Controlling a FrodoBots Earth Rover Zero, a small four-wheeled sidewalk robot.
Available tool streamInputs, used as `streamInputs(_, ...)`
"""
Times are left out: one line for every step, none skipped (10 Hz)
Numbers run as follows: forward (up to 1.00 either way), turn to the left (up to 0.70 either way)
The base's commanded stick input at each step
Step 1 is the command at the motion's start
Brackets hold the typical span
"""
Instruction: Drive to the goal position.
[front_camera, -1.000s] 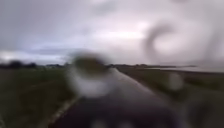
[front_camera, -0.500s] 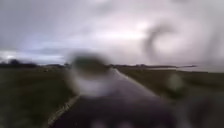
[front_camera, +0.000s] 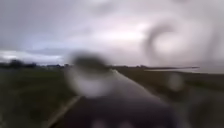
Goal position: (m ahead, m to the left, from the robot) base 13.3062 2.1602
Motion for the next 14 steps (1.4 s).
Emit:
streamInputs(0.7, 0.0)
streamInputs(0.7, 0.0)
streamInputs(0.7, 0.0)
streamInputs(0.7, 0.0)
streamInputs(0.7, 0.0)
streamInputs(0.7, 0.0)
streamInputs(0.7, 0.0)
streamInputs(0.7, 0.0)
streamInputs(0.7, 0.0)
streamInputs(0.7, 0.0)
streamInputs(0.7, 0.0)
streamInputs(0.7, 0.0)
streamInputs(0.7, 0.0)
streamInputs(0.7, 0.0)
